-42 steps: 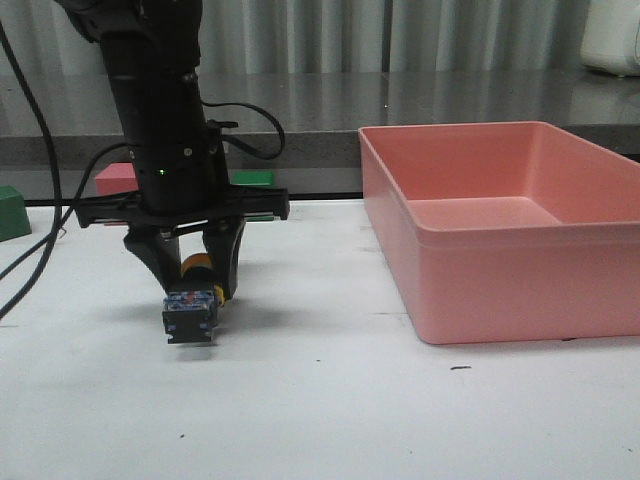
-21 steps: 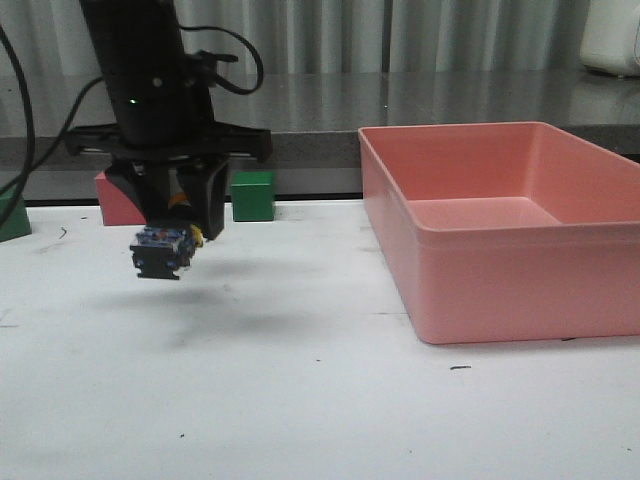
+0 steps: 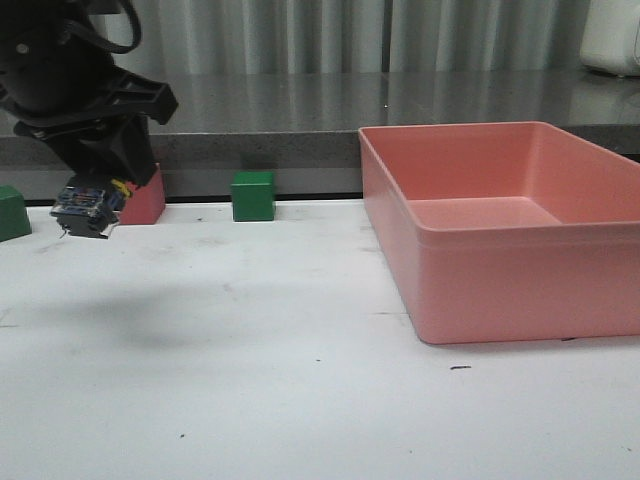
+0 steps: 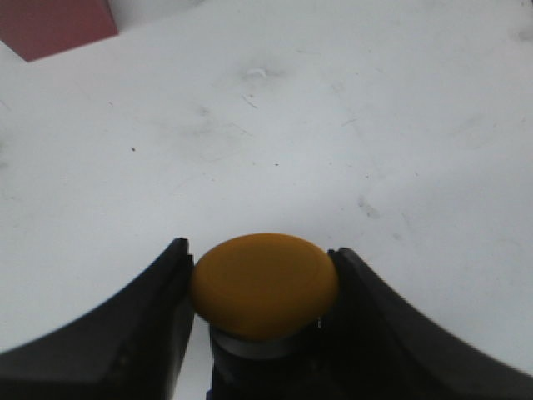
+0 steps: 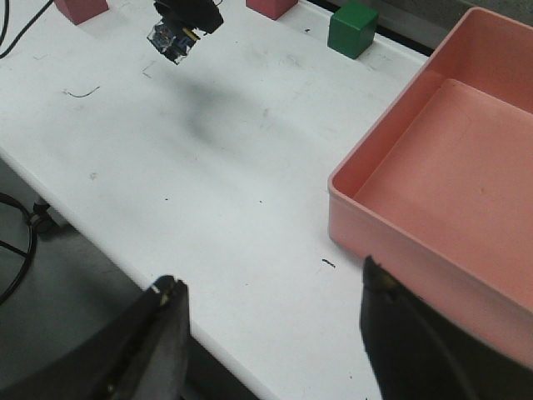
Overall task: Place and stand button with both arms
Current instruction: 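Lift the button and rotate it so the yellow cap faces up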
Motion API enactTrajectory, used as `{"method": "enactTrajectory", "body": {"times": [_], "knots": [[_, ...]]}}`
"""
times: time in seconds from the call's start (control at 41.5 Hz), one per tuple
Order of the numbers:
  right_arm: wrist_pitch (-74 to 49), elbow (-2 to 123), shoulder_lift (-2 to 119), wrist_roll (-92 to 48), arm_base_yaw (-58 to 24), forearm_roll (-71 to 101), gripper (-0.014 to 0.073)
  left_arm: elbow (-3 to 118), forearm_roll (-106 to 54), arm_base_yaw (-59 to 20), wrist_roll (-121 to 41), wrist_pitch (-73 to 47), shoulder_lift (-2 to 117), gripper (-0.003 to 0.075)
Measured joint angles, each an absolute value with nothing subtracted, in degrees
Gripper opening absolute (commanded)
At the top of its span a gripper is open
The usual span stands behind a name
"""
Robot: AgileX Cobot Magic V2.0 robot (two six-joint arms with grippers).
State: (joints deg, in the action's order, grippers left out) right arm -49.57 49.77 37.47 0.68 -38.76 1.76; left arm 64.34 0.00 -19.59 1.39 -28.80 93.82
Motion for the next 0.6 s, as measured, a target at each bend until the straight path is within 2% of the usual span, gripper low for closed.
{"method": "enactTrajectory", "body": {"times": [0.361,0.602], "knots": [[-49.57,49.77,37.47,0.68,-38.76,1.76,0.0468,39.47,0.43,-18.22,0.82,6.53,87.97,0.0199],[-49.57,49.77,37.47,0.68,-38.76,1.76,0.0468,28.5,0.63,-17.84,0.71,28.89,87.81,0.0199]]}}
